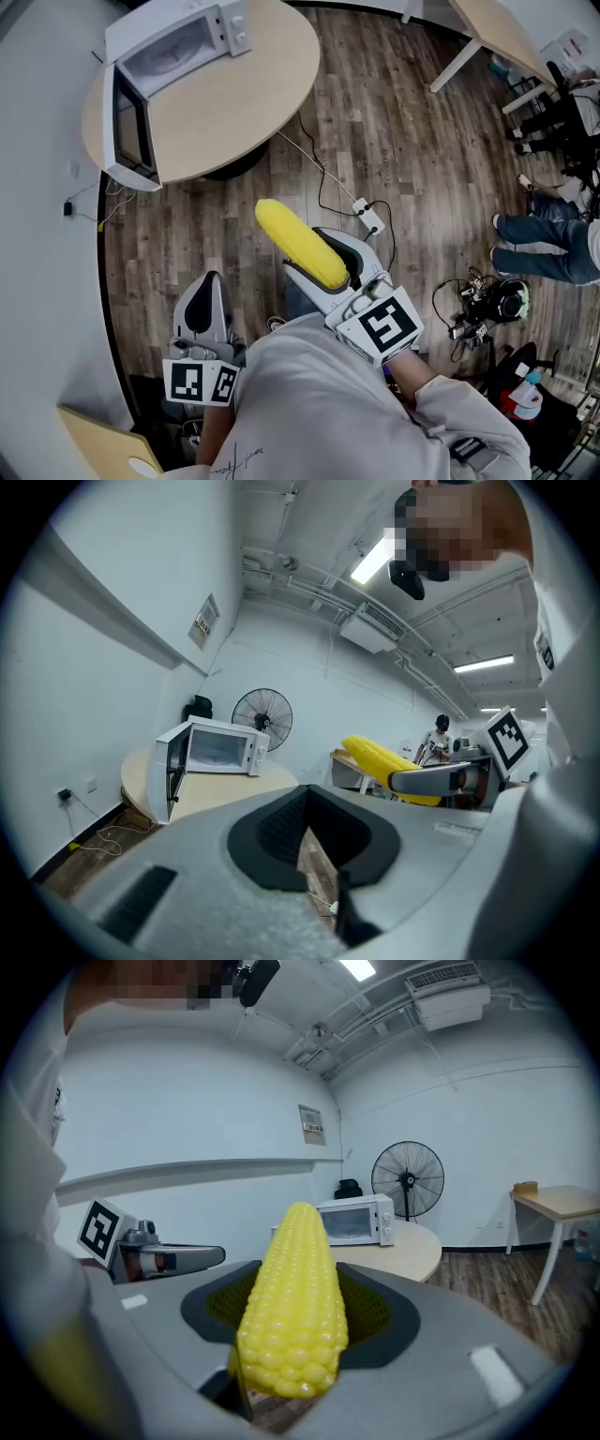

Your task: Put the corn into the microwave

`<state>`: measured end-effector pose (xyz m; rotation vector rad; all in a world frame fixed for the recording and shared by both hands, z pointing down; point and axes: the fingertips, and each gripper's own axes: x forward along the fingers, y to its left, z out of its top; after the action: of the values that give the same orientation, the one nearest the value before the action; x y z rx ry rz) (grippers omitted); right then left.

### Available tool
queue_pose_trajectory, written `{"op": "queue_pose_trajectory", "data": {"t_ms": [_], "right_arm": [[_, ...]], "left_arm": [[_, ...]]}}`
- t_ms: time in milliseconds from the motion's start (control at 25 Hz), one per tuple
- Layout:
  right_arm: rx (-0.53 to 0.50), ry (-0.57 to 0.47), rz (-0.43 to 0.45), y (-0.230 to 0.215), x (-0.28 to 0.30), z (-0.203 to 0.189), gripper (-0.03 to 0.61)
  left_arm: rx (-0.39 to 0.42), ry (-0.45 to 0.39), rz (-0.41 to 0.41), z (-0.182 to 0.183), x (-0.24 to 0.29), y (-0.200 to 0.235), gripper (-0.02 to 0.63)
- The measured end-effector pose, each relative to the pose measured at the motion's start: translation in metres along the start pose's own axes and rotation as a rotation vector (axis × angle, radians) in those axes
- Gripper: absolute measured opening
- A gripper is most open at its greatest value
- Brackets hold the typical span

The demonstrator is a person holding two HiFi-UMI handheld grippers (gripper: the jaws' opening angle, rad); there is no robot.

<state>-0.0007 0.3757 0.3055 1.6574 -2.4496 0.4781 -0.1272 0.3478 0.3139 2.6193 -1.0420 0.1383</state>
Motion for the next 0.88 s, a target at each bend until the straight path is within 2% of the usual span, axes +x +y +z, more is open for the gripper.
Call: {"op": "queue_pose_trajectory", "data": {"t_ms": [360,560,880], "right_arm": [[0.003,-0.025,0.035,-0.041,0.032,0.022,0.264],[-0.007,-0.044,0.044,-0.064,0.046,0.036,0.264],[-0.04,-0.028,0.048,-0.087,0.057,0.041,0.264]], "left_arm": [[0.014,-0.044,0.058,0.023,0.041,0.018,0.0],[0.021,-0.095,0.111,0.037,0.056,0.029,0.0],[-0.012,-0.095,0.152,0.031,0.067,0.037,0.0]]}}
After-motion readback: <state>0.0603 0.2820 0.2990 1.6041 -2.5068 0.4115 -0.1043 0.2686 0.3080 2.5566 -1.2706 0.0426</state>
